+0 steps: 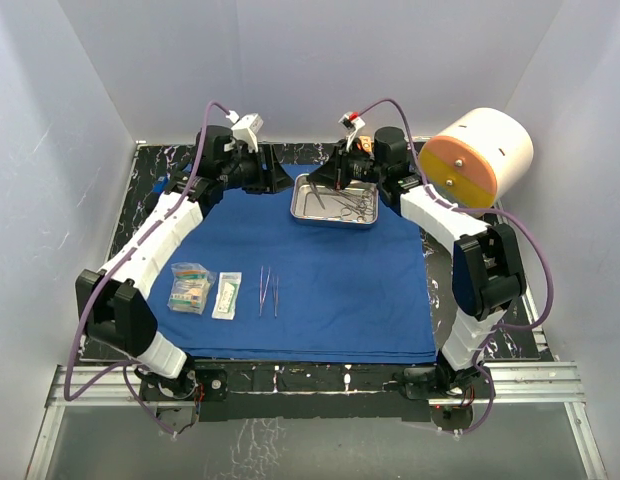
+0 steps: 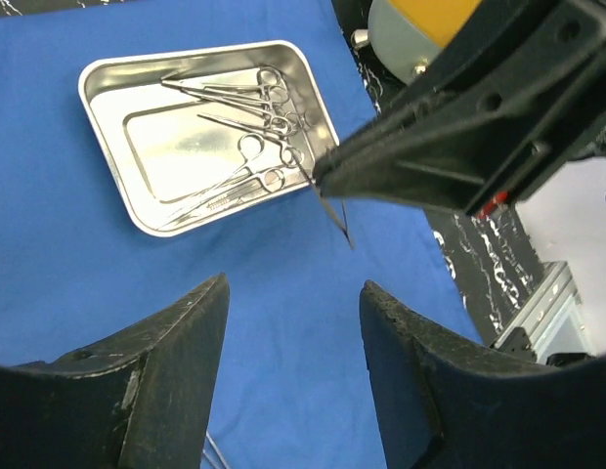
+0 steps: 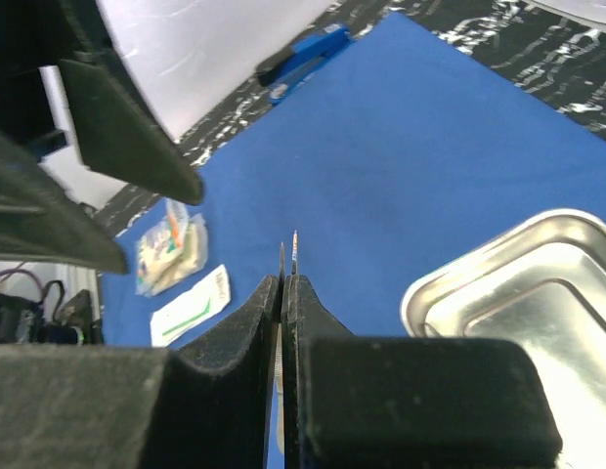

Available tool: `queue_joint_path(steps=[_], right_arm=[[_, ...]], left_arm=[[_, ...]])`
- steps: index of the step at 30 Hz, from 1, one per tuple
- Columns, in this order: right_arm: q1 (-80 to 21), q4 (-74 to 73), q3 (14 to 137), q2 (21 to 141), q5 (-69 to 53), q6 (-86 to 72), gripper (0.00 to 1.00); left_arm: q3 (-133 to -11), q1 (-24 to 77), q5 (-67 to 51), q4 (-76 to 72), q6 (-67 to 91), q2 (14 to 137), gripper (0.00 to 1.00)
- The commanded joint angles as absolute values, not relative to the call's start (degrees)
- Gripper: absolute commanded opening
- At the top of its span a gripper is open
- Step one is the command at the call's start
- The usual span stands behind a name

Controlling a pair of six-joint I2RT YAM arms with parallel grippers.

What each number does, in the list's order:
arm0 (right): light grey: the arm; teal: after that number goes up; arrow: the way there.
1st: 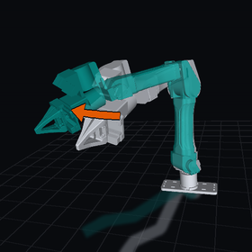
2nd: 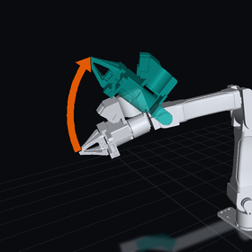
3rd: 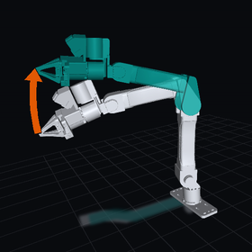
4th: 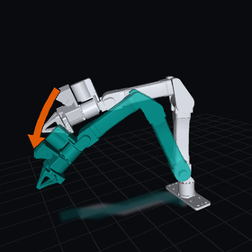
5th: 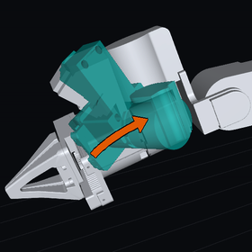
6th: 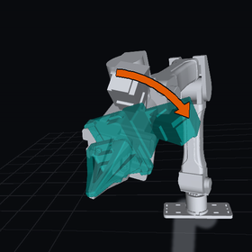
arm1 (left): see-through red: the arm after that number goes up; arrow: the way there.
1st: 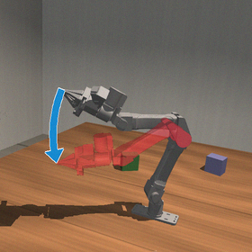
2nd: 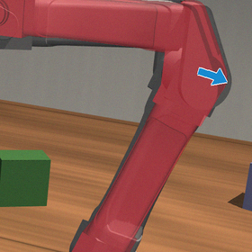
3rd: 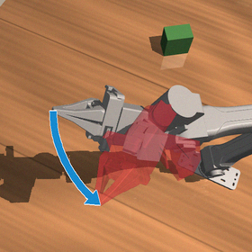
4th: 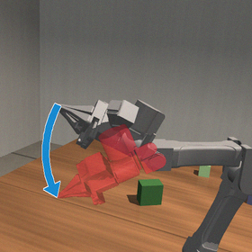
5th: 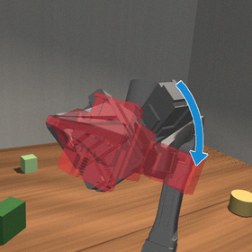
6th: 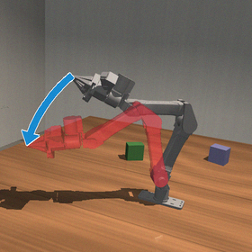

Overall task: Open and lay out the surgical kit
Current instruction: Pick up the medical item from the container, then place the medical item in the surgical kit.

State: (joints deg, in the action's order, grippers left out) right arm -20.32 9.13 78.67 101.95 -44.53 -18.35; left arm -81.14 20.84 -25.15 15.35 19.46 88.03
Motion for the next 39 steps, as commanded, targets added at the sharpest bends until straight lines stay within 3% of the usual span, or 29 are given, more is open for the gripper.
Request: queue_joint_path(steps=[1,10,16,22,28,34,39], right_arm=[[-21.0,19.2,78.0,98.2,-51.1,-22.9,0.0],[-22.6,19.9,76.4,98.4,-51.7,-21.5,0.0],[-23.2,19.0,76.3,98.6,-51.4,-20.5,0.0],[-23.5,18.9,76.3,98.6,-51.1,-20.3,0.0],[-23.6,17.9,76.8,98.7,-49.5,-20.3,0.0],[-23.6,17.0,77.1,99.4,-48.5,-20.0,0.0],[-23.9,17.1,77.2,99.4,-49.2,-20.1,0.0]], left_arm=[[-83.9,20.7,-26.5,12.6,25.1,89.5,0.53],[-83.1,20.7,-28.6,9.3,30.5,91.9,0.39],[-81.4,20.7,-29.0,7.9,31.7,91.1,0.39],[-81.4,20.7,-25.8,9.5,31.6,91.1,0.31],[-80.4,20.7,-27.1,8.7,32.2,90.5,0.3],[-78.9,20.5,-27.6,7.8,32.2,88.9,0.39],[-78.1,19.9,-27.1,7.6,32.2,88.6,0.35]])
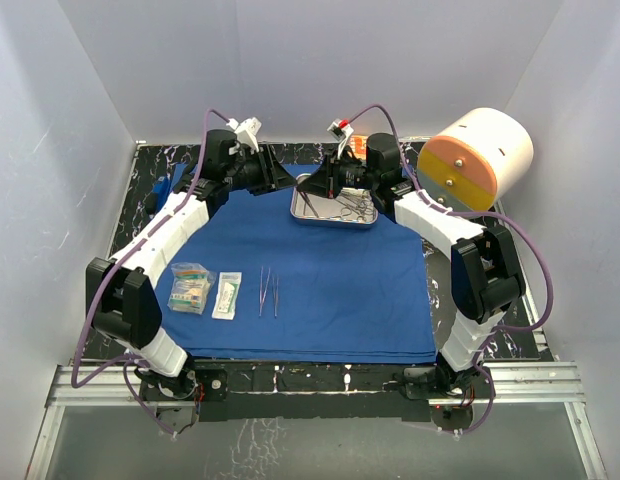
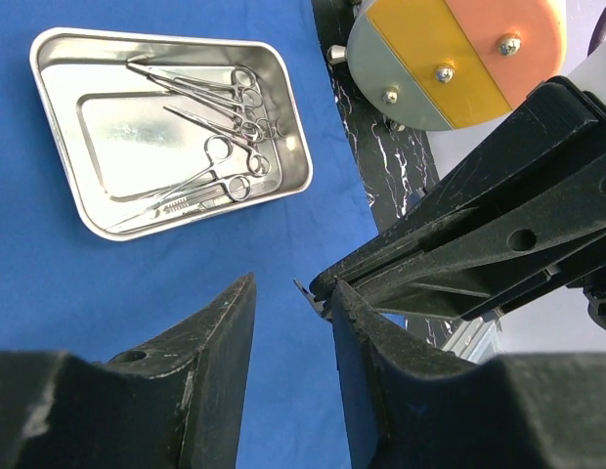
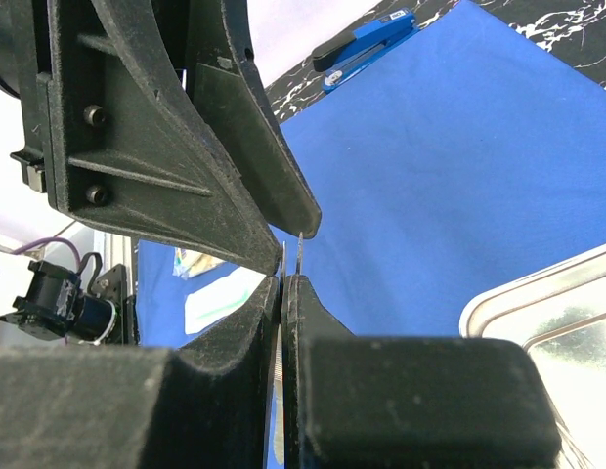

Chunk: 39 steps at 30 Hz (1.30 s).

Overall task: Open and lay out the surgical kit
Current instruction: Place the medical item in the surgical kit.

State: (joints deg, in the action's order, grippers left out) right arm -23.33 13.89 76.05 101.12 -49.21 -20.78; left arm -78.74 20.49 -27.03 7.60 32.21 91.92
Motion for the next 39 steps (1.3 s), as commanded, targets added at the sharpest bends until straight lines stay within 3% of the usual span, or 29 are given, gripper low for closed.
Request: queue_joint_path(steps=[1,9,39], right_arm=[[-24.0,17.0,77.3,99.4,-49.2,-20.0,0.0],[-24.1,15.5,77.8,99.4,-47.7,-19.0,0.0],[-26.1,15.3,78.4,100.9,-47.9,-20.1,0.0]], left_arm=[[-78.1,19.7,-27.2,7.6,32.4,88.7,0.34],[-76.7,19.4,-30.1,5.4,33.0,88.1,0.4],[-77.5,19.3,-30.1,4.8,34.8,90.2,0.04]])
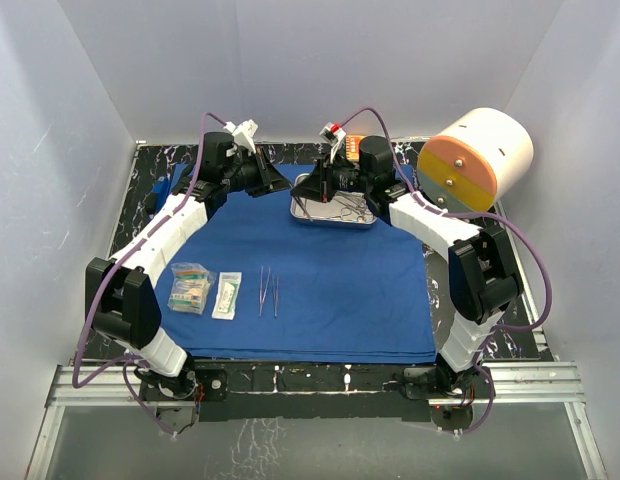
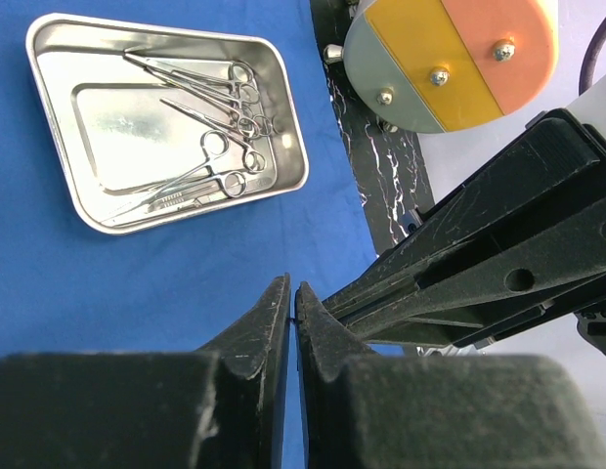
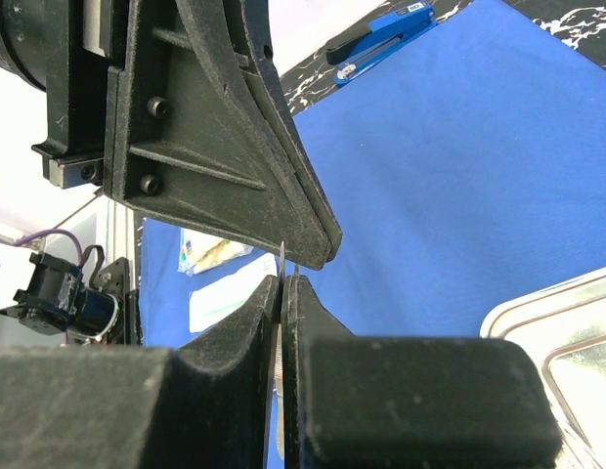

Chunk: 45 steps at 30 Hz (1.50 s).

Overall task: Open and lay out the surgical kit
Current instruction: Place the medical item in the surgical kit.

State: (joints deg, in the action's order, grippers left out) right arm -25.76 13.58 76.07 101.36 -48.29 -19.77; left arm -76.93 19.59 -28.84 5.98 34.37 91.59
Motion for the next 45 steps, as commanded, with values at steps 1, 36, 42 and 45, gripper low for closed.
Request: queue_joint_path(steps=[1,36,42,45], right_arm=[[-26.0,15.3,78.3,100.9,-47.9,-20.2,0.0],[-9.7,-10.7,74.7,94.4,-49.1,1.0,0.5],[-7.9,-16.1,67.6,91.0,-46.0,9.2,0.53],[-7.9,-16.5,64.7,89.8,-44.3,10.5,0.56]], left_arm=[[-77.5,19.4,-29.9,4.8,34.7,90.2,0.01],[-70.5,28.7,-22.0,27.8,25.2,91.7,0.0],[-69.1,30.7,-22.4,28.7,26.6,95.5,0.0],[-69.2,31.0,-23.3,29.2,26.6,97.9,0.0]])
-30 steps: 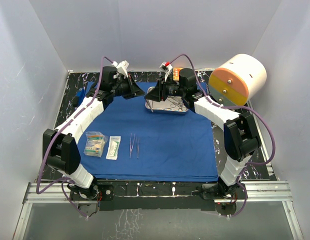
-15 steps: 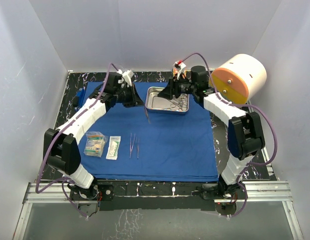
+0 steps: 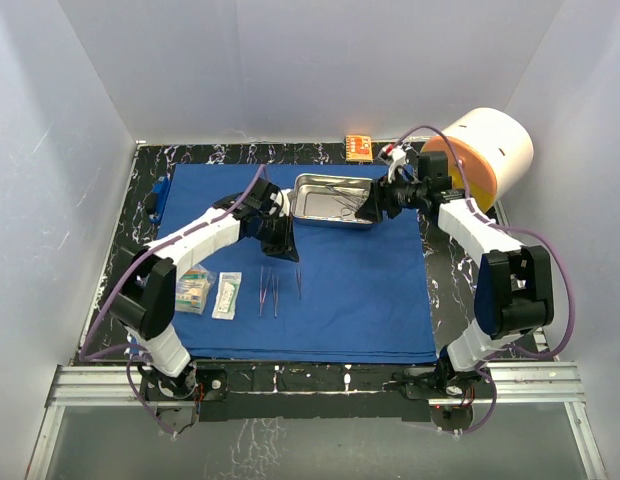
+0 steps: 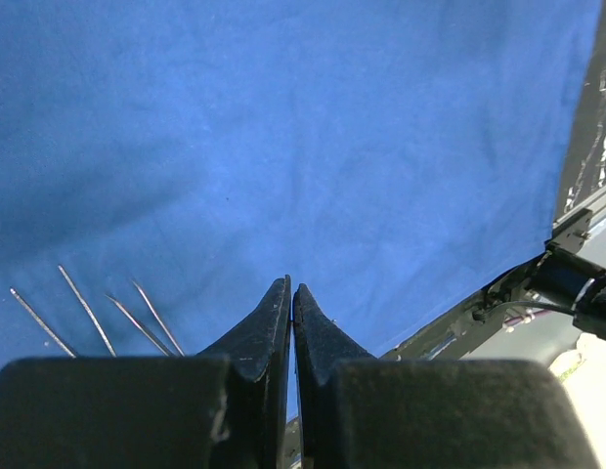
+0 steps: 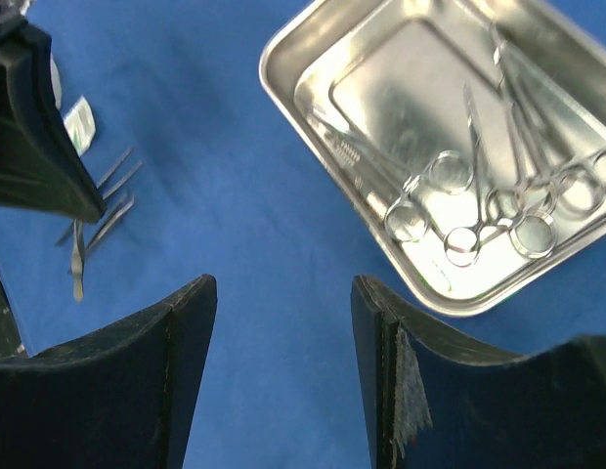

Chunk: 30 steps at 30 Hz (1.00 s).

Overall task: Open and lay out the surgical kit
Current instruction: Place the medical item in the surgical kit.

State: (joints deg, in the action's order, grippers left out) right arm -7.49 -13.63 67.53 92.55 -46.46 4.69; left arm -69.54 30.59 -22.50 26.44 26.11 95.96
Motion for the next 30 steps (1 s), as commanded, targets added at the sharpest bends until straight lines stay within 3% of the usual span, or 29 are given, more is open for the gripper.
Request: queue_joint_path(steps=[1,30], right_arm=[[-7.8,-16.7,64.2,89.4,-43.5,10.7,0.57],[-4.9,-13.9,61.1,88.7,-40.1,9.3,0.62]], left_arm=[[-69.7,31.1,-23.6,30.2,26.2,98.8,0.0],[-73.8,30.0,-24.0,40.0,22.6,105.9,0.0]])
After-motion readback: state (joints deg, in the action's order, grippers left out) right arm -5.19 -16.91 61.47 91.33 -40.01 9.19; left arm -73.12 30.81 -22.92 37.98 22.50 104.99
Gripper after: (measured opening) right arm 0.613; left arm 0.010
